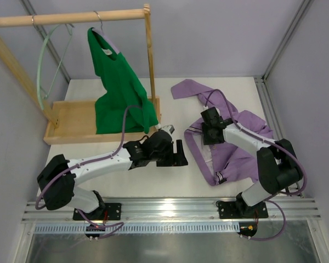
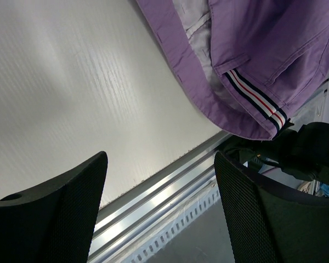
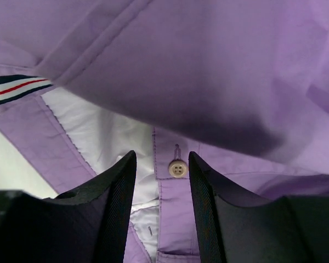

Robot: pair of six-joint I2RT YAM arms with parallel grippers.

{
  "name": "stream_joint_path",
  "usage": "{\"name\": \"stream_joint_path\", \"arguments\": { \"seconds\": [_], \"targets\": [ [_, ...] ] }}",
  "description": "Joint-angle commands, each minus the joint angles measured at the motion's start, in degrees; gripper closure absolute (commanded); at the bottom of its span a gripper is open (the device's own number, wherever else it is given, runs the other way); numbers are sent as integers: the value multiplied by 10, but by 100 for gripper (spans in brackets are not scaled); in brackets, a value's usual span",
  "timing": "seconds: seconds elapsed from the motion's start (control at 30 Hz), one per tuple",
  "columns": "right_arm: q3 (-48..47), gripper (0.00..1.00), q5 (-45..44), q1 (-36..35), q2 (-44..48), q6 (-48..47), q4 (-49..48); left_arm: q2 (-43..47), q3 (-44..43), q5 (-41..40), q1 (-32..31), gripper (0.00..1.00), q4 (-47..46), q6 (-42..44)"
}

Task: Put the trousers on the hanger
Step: Fold the trousers

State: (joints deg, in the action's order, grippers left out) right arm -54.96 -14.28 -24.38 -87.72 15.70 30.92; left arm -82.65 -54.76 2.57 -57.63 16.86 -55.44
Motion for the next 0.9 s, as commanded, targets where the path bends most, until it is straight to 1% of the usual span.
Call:
{"name": "stream_joint_path", "arguments": {
  "seconds": [0.0,0.1,0.2,0.33,0.43,0.47,0.57,0.63,0.7,0.87],
  "targets": [
    [3,53,-18,-4,-15,-15,-38,37,11,-21,0,21,2,22],
    [-9,54,-57,-3,-48,-13,-18,44,14,-20,2,21,3,24],
    [-14,57,-70,-7,-55,-10,-14,51,14,-20,3,21,8,26],
    [-23,64,-78,-7,-66,0,-3,57,13,-20,7,21,7,26],
    [-27,74,-84,-6,-70,6,-1,63,15,-20,7,21,8,24],
    [-27,81,-84,-6,-70,7,-1,64,17,-20,7,21,8,22],
    [-26,96,-83,-6,-67,14,0,71,23,-20,7,21,6,20],
    [-26,96,-76,-7,-64,18,5,72,26,-36,7,21,5,18],
    [-27,96,-72,-7,-61,21,12,73,29,-34,7,21,4,17],
    [-48,96,-49,-8,-17,17,42,73,33,-43,7,21,1,16]
  ]
}}
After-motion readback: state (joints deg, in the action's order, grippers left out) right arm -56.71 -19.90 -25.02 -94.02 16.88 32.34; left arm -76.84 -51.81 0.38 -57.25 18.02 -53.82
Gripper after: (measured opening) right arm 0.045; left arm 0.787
